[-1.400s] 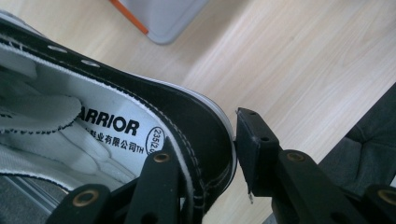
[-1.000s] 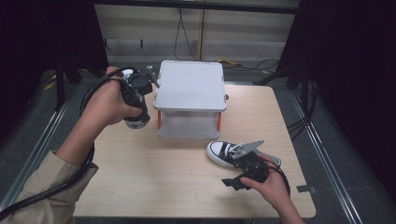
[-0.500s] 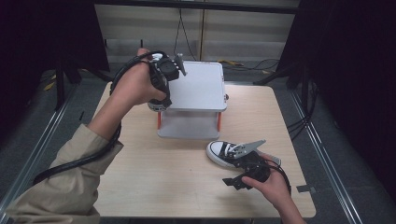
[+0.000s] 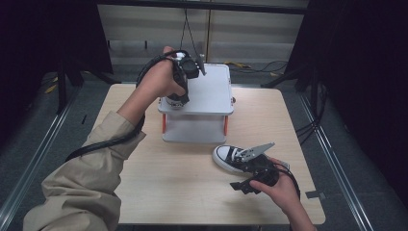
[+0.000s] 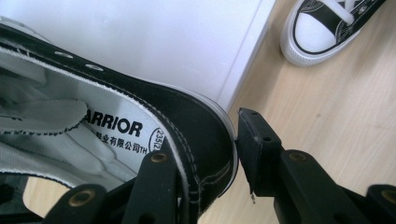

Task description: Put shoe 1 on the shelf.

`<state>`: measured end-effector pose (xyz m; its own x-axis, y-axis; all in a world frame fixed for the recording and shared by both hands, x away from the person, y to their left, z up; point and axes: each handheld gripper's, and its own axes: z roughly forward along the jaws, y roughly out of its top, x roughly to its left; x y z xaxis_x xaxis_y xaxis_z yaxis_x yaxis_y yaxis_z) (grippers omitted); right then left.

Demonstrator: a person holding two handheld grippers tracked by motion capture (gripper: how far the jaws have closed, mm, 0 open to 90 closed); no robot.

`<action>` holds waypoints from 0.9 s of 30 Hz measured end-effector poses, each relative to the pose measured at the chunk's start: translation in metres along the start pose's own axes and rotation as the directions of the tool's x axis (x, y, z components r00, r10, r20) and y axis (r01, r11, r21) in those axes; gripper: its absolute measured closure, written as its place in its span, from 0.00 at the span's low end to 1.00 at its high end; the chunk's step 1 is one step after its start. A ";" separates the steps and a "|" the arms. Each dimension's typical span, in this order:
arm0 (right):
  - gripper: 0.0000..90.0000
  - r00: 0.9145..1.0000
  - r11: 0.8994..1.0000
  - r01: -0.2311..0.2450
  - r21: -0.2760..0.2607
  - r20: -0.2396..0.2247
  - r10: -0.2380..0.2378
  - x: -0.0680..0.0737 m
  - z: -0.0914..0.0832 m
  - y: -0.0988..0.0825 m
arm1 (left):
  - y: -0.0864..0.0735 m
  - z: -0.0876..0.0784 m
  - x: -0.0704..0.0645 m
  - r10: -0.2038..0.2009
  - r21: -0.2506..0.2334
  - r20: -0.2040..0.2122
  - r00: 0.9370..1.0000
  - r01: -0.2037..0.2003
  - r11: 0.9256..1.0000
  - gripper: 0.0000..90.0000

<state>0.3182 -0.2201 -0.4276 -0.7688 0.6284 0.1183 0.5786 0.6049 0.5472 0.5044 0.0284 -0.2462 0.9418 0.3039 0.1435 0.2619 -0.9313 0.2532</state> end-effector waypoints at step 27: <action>0.26 1.000 1.000 -0.003 0.015 0.011 0.003 -0.001 0.000 -0.001 | 0.001 0.005 -0.001 -0.089 -0.137 -0.011 0.996 0.086 0.987 0.45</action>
<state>0.3182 -0.2211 -0.4283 -0.7638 0.6359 0.1105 0.5852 0.6102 0.5340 0.5046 0.0266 -0.2505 0.9125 0.3875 0.1311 0.3110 -0.8654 0.3928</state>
